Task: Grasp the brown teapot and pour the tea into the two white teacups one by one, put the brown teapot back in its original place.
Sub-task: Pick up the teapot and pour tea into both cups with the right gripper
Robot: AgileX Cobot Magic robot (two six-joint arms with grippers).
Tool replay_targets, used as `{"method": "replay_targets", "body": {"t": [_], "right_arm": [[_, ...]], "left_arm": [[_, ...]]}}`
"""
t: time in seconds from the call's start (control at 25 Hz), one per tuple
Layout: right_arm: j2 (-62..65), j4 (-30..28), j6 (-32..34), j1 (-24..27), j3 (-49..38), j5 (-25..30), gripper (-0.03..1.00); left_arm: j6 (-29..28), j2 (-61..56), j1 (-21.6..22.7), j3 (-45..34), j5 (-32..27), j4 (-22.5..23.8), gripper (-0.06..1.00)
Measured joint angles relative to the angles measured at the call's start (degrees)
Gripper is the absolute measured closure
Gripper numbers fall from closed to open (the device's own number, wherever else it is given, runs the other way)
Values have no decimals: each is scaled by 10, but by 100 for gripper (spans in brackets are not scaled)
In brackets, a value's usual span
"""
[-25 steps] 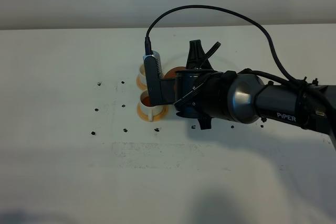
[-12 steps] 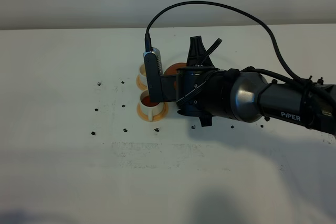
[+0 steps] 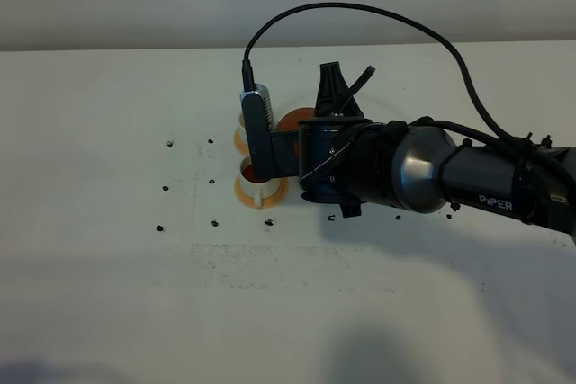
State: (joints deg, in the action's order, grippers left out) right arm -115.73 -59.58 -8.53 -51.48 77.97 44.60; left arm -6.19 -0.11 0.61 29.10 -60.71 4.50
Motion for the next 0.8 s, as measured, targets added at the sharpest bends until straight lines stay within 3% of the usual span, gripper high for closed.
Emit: {"method": "replay_targets", "body": {"t": [0.8], "right_arm": [[0, -18, -27, 0, 0, 0, 84]], "left_arm": [[1, 0, 0, 0, 0, 0, 44]]}}
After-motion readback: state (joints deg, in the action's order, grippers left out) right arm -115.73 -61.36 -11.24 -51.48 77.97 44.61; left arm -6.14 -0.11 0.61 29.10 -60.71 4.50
